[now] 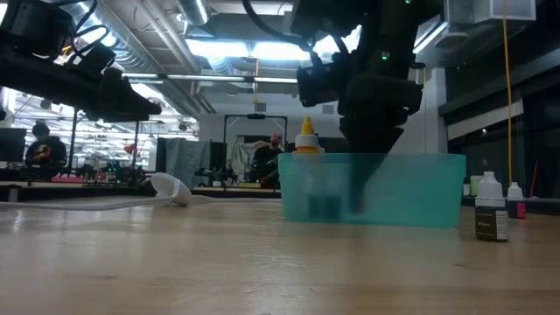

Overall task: Pick & Place food coloring
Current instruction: Put the small red food coloring bottle into the green bin

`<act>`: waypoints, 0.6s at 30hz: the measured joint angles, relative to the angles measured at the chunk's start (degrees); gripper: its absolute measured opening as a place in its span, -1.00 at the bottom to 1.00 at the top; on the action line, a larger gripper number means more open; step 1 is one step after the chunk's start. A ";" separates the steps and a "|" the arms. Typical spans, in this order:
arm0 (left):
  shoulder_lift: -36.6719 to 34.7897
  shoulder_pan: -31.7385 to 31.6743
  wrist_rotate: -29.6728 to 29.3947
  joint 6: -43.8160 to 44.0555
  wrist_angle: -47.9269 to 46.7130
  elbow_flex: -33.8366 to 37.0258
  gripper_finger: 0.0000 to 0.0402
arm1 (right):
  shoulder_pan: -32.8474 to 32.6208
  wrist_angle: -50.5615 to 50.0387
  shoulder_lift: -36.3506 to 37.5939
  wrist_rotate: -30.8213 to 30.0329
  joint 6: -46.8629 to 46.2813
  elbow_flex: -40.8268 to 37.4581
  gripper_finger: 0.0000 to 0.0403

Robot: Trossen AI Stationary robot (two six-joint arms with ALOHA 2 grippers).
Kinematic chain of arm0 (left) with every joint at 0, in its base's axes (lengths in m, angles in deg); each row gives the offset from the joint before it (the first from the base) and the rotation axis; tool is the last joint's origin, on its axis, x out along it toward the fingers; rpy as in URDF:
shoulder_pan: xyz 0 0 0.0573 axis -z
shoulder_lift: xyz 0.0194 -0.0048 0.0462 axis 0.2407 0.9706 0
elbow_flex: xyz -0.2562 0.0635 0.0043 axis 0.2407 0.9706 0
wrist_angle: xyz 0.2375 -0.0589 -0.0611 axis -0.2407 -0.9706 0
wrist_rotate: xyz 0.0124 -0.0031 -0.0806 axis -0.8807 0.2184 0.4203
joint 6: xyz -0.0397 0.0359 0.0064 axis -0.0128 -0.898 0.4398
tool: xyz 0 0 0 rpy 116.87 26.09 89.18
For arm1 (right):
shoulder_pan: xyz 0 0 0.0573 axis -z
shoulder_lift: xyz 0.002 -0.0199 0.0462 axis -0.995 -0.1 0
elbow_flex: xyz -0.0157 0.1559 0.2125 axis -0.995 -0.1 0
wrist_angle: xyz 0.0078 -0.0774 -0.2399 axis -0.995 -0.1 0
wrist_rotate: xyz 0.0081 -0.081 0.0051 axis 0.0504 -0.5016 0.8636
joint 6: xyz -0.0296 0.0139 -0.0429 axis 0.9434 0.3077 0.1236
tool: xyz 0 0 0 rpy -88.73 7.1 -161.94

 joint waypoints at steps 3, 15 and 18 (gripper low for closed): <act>0.00 -0.02 0.00 0.00 -0.01 -0.01 0.80 | 0.00 0.47 0.02 0.36 0.04 0.02 -0.68; 0.00 -0.01 0.00 0.00 0.00 0.01 0.80 | 0.00 0.73 0.02 1.68 -0.01 0.02 -0.40; 0.00 -0.01 0.00 0.00 0.01 0.01 0.80 | 0.00 0.77 0.02 1.70 0.07 0.02 -0.40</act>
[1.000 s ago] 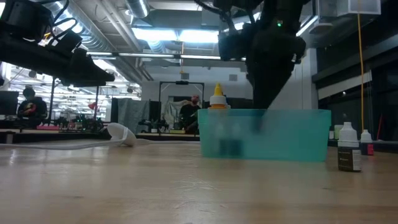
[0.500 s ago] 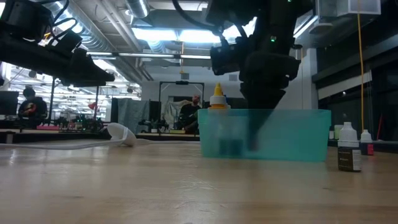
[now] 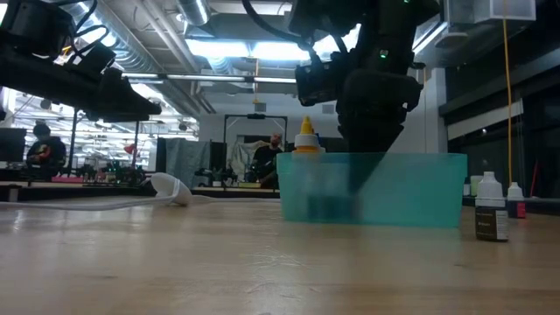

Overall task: Pick & Place food coloring
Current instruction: Put the small red food coloring bottle into the green bin

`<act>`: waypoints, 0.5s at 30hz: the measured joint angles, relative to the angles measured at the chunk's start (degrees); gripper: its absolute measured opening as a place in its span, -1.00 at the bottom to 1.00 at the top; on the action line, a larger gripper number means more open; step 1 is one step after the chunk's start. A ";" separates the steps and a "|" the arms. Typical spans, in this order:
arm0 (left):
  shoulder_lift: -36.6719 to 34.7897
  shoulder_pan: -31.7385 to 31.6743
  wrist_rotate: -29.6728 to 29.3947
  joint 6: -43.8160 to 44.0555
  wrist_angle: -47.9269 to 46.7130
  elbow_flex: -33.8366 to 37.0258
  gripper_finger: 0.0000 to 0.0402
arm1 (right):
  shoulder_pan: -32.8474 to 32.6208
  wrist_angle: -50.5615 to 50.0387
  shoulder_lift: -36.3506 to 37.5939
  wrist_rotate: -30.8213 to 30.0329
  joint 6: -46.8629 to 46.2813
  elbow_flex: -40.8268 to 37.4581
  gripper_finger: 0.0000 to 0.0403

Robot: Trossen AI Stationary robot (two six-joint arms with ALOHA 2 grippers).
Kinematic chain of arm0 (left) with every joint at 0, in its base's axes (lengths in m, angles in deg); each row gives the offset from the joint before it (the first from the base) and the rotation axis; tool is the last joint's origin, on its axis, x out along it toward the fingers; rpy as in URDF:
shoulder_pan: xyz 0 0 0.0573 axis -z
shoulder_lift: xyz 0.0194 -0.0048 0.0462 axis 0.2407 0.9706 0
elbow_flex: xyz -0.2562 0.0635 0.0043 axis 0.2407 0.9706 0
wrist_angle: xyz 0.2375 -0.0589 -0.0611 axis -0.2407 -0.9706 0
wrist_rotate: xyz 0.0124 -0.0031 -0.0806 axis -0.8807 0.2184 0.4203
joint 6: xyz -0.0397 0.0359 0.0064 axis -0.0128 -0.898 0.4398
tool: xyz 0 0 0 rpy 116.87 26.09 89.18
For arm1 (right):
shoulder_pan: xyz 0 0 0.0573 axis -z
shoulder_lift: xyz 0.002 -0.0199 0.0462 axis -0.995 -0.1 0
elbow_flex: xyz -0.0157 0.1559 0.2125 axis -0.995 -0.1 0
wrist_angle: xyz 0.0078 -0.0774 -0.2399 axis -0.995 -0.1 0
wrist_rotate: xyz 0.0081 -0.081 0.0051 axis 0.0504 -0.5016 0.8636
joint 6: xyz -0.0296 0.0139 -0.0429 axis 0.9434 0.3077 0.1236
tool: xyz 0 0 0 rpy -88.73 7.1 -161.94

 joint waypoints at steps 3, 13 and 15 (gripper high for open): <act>0.00 -0.01 0.00 0.00 -0.01 0.00 0.80 | 0.00 0.02 0.00 0.07 -0.11 0.00 -0.41; 0.00 0.01 0.00 0.00 -0.01 -0.01 0.80 | 0.02 -3.56 0.53 1.12 -0.04 1.89 -0.41; 0.00 0.00 0.01 0.00 0.01 -0.01 0.80 | 0.11 -4.30 0.98 1.07 0.22 2.79 -0.41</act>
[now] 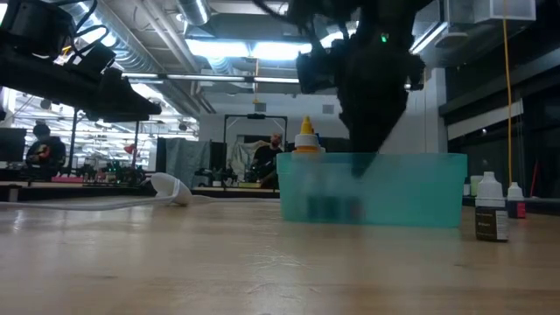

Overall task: Pick & Place food coloring
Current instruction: Put the small red food coloring bottle into the green bin, then put the small black food coloring bottle into the green bin

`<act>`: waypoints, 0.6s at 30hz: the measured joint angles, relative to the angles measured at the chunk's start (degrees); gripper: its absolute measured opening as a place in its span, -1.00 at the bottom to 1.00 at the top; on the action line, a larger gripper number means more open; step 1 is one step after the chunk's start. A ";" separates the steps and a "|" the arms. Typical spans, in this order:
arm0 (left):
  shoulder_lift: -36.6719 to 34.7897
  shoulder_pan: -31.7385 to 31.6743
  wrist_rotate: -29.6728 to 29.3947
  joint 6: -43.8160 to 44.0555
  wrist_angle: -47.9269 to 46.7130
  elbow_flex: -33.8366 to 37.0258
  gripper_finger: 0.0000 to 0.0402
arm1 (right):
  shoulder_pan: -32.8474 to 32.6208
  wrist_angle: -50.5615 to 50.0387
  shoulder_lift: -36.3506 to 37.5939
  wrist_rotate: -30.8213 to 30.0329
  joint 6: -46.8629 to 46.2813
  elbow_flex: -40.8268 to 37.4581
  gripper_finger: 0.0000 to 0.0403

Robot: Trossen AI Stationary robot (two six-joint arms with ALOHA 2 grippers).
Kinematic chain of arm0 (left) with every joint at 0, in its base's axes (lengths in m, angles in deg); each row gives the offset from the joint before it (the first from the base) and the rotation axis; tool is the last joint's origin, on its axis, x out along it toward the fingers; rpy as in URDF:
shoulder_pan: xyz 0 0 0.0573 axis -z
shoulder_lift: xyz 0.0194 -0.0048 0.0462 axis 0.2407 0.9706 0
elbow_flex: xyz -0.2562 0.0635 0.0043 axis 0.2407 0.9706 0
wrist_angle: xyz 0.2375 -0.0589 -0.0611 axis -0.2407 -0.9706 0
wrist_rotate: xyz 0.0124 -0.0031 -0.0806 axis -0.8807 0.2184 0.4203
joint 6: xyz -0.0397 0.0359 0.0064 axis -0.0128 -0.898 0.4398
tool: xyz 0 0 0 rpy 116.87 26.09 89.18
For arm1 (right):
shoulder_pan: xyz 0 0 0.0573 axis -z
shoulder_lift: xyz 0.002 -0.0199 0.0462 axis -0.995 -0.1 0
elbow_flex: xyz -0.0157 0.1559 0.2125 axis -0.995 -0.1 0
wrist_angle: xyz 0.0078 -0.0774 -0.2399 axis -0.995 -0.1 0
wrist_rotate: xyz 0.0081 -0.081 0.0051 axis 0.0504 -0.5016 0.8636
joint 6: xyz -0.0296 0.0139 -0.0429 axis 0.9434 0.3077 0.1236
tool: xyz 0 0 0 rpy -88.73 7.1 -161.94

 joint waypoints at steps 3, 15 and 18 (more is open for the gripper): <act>0.01 0.00 -0.01 0.00 -0.01 0.02 0.80 | 0.15 -0.66 1.42 -0.86 0.44 1.67 -0.41; 0.00 0.01 -0.01 0.00 0.00 0.00 0.80 | 1.53 -4.84 6.89 -2.67 1.19 9.24 -0.37; 0.00 0.01 -0.01 0.00 0.00 0.00 0.80 | 2.18 -5.85 7.64 -2.74 -0.27 12.44 -0.23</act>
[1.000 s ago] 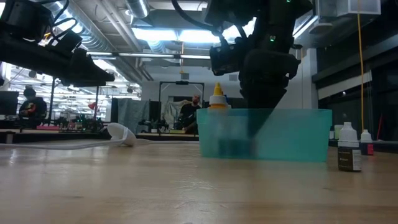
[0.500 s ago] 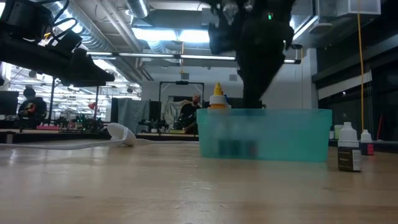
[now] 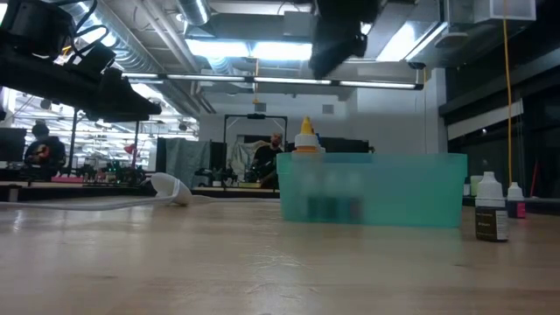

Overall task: Pick & Place food coloring
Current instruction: Put the small black food coloring bottle into the green bin

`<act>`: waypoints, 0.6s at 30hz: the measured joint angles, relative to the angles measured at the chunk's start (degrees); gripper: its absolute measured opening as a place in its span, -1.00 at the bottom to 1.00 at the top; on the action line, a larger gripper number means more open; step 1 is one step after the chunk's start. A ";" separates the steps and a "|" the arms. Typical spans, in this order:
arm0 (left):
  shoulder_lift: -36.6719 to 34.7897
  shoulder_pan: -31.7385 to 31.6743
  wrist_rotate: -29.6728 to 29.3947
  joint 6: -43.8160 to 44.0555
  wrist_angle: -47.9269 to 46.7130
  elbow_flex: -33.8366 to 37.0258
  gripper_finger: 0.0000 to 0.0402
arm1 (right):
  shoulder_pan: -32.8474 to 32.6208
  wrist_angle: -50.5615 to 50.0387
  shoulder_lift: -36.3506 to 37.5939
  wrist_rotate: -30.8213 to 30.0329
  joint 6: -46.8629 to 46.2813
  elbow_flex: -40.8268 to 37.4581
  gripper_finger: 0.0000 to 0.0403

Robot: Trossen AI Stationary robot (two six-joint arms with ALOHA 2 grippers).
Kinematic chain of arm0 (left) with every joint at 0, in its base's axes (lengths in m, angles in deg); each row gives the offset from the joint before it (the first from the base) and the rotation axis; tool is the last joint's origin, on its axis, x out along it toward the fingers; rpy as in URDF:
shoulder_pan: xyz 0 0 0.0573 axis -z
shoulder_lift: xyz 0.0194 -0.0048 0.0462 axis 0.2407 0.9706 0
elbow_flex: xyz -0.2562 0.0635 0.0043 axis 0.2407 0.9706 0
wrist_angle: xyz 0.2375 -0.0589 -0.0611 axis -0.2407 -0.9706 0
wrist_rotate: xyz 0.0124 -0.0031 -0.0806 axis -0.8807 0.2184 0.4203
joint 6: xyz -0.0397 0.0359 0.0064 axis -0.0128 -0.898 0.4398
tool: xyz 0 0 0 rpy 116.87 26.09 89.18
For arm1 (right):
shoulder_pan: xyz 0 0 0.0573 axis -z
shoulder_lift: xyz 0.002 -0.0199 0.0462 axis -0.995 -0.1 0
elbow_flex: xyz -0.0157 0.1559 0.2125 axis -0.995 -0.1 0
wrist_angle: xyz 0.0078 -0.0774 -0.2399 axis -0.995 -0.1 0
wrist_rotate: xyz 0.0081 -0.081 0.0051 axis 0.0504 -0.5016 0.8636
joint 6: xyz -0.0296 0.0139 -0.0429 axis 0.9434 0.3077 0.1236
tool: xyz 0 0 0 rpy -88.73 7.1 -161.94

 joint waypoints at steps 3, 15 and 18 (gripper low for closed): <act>0.00 0.00 0.02 0.00 0.00 0.00 0.80 | 1.13 -1.29 0.37 -2.24 -1.38 3.62 -0.01; 0.01 -0.01 0.01 0.00 0.00 0.00 0.80 | 15.68 -16.84 0.54 -18.86 -13.89 14.79 0.42; 0.00 0.00 0.00 0.00 0.00 0.01 0.80 | 20.45 -17.25 0.52 -19.42 -16.01 14.36 0.39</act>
